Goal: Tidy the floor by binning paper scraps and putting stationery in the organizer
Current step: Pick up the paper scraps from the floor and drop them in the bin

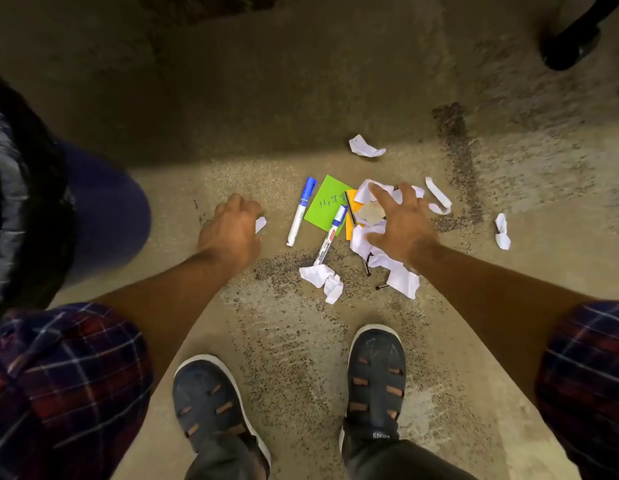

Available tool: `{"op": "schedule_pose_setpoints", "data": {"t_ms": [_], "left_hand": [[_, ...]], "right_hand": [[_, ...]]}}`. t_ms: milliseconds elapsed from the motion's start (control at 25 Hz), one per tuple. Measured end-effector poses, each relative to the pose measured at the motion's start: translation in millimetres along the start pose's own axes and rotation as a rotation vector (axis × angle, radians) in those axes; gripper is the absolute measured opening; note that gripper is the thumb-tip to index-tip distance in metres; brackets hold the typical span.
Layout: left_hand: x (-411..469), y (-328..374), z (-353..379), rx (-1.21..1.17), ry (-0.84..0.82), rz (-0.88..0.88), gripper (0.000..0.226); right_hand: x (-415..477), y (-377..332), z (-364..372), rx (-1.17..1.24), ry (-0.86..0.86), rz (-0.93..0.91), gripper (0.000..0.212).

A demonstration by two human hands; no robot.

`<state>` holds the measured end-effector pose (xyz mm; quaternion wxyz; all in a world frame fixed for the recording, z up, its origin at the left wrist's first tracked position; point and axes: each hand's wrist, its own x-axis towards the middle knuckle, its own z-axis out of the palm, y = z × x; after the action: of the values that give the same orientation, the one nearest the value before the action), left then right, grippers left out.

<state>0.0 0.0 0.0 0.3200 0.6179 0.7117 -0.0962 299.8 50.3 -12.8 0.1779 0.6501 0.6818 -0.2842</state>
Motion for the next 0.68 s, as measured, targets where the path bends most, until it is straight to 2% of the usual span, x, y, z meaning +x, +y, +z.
{"op": "schedule_pose_setpoints", "data": {"t_ms": [200,400,520,600,680], "left_hand": [[7.4,-9.7,9.8,-0.017,0.048,0.066,0.025],[18.5,-8.5,9.3,-0.068,0.022,0.063,0.012],[17.2,-7.2,12.3,-0.114,0.042,0.013,0.013],[15.2,-8.6,14.8,-0.127,0.052,-0.013,0.013],[13.2,-11.8,16.9,-0.121,0.054,-0.020,0.014]], "right_hand": [[5.4,-6.2,17.0,-0.040,0.032,-0.030,0.086],[12.3,-8.7,19.5,0.055,0.073,-0.053,0.059],[11.2,-6.1,24.4,0.117,0.115,-0.073,0.044],[8.7,-4.2,26.8,0.158,0.124,-0.075,0.046],[5.7,-2.6,29.0,0.207,0.084,-0.055,0.066]]}}
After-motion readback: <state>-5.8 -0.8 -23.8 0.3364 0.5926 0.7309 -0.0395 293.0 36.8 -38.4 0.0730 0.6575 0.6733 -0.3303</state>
